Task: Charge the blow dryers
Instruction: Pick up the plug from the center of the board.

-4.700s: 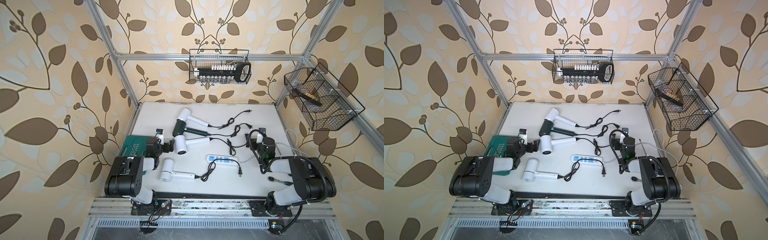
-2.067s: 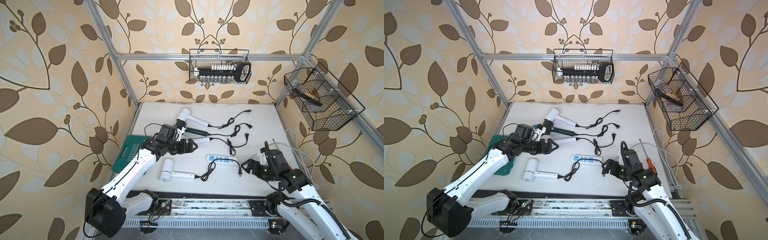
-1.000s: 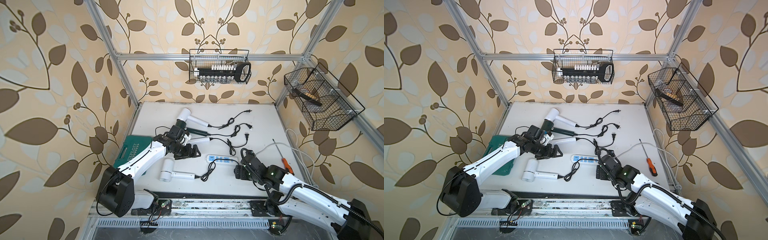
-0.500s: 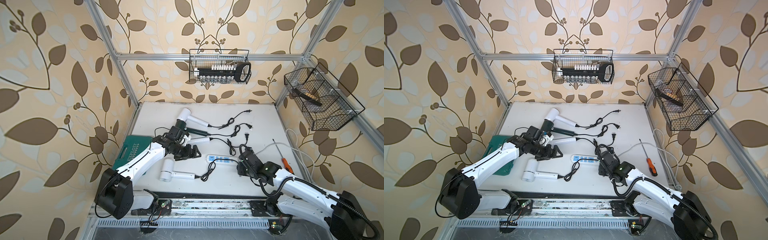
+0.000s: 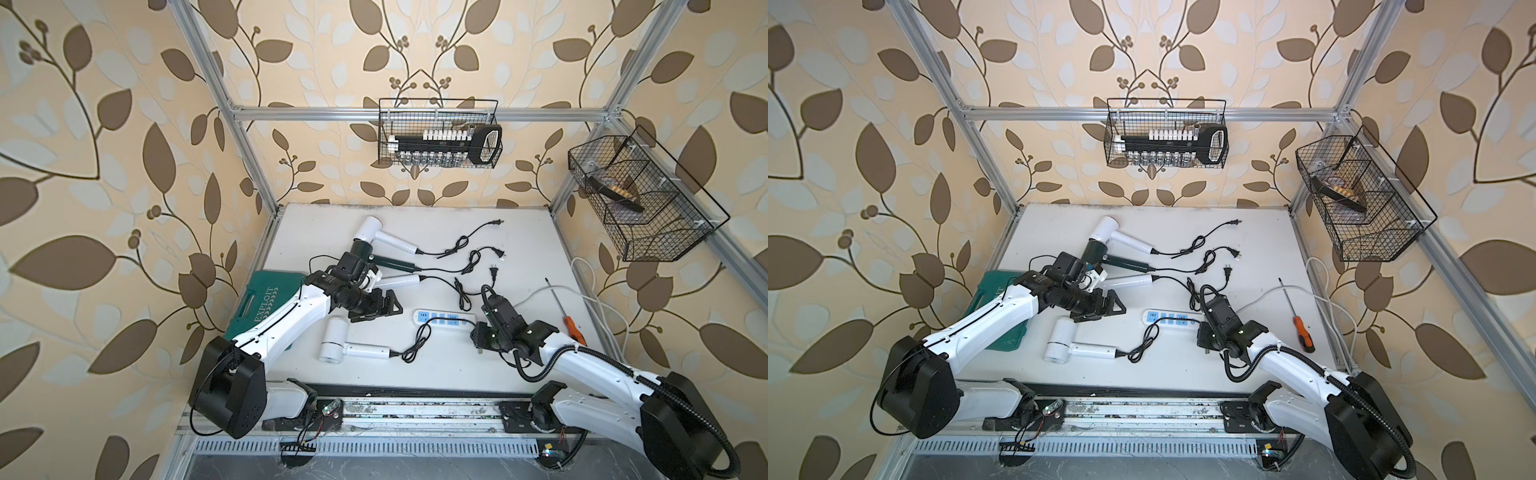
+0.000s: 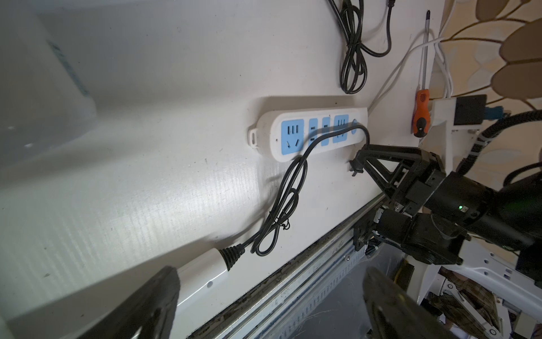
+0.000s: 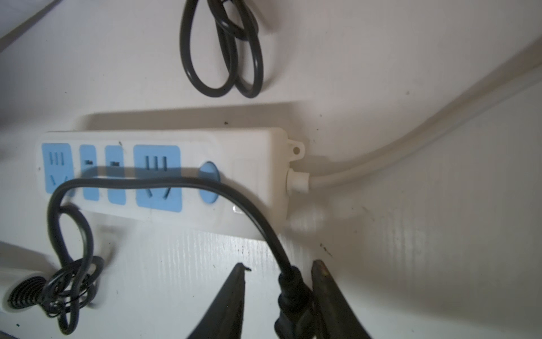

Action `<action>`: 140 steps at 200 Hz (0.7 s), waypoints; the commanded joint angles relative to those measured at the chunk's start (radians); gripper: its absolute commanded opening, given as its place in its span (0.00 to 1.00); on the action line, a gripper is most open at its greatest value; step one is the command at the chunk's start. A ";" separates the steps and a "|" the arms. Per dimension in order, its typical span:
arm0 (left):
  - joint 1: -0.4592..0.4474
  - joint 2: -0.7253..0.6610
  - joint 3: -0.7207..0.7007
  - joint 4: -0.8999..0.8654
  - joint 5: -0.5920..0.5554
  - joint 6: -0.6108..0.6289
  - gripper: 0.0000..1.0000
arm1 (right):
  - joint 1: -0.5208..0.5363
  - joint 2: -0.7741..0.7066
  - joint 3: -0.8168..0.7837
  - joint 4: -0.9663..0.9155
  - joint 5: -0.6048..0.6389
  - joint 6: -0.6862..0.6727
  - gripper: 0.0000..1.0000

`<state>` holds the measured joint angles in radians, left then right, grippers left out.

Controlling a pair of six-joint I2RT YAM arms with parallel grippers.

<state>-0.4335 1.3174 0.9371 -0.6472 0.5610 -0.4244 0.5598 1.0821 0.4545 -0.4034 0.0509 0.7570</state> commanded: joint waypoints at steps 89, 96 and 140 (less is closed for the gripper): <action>-0.008 -0.029 0.002 -0.004 0.024 -0.006 0.99 | -0.042 -0.039 -0.092 0.128 -0.112 -0.025 0.22; -0.008 -0.029 0.000 -0.003 0.024 -0.006 0.99 | -0.042 -0.047 -0.096 0.133 -0.116 -0.025 0.20; -0.008 -0.029 0.002 0.000 0.040 -0.013 0.98 | -0.040 -0.098 -0.114 0.109 -0.128 -0.012 0.05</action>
<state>-0.4335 1.3174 0.9371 -0.6472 0.5713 -0.4282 0.5205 1.0191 0.3588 -0.2874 -0.0578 0.7403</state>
